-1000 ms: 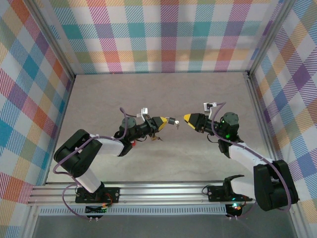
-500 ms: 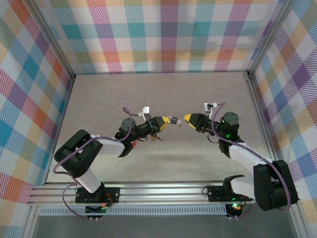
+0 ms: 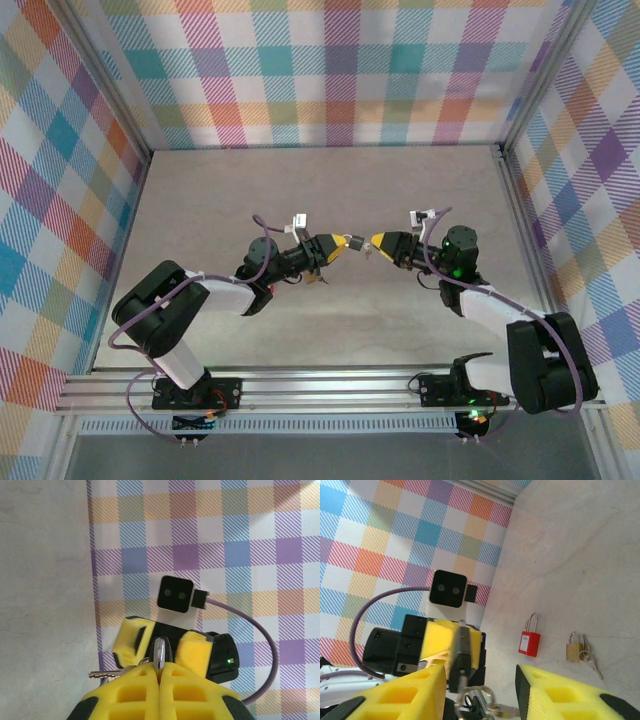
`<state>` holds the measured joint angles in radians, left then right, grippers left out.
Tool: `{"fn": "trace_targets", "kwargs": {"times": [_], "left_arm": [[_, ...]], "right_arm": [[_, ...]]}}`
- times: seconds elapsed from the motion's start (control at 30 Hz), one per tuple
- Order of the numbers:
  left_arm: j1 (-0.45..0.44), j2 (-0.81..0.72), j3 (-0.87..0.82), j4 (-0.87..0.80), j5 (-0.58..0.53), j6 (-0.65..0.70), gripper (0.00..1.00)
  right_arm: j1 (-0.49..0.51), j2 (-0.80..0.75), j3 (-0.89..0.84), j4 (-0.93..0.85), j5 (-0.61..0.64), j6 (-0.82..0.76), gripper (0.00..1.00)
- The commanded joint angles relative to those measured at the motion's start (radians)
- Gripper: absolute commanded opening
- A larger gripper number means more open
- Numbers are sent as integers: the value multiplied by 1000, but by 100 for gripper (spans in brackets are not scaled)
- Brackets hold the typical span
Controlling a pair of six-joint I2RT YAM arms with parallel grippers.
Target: Lock with the key
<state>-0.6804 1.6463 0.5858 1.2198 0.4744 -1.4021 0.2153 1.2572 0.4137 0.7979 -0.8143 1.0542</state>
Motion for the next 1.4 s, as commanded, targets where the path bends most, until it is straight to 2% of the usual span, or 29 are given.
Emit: {"fn": "trace_targets", "kwargs": {"times": [0.0, 0.33, 0.63, 1.07, 1.37], "left_arm": [[-21, -1, 32, 107, 3, -6, 0], [-33, 4, 39, 106, 7, -3, 0], [-33, 14, 43, 104, 2, -4, 0], [-30, 22, 48, 97, -5, -8, 0], [-19, 30, 48, 93, -1, -1, 0]], "right_arm": [[-7, 11, -13, 60, -20, 1, 41], [-7, 15, -13, 75, -24, -4, 35], [-7, 39, -18, 152, -77, 40, 35], [-7, 177, -36, 447, -138, 203, 31], [-7, 180, -30, 427, -138, 197, 30]]}}
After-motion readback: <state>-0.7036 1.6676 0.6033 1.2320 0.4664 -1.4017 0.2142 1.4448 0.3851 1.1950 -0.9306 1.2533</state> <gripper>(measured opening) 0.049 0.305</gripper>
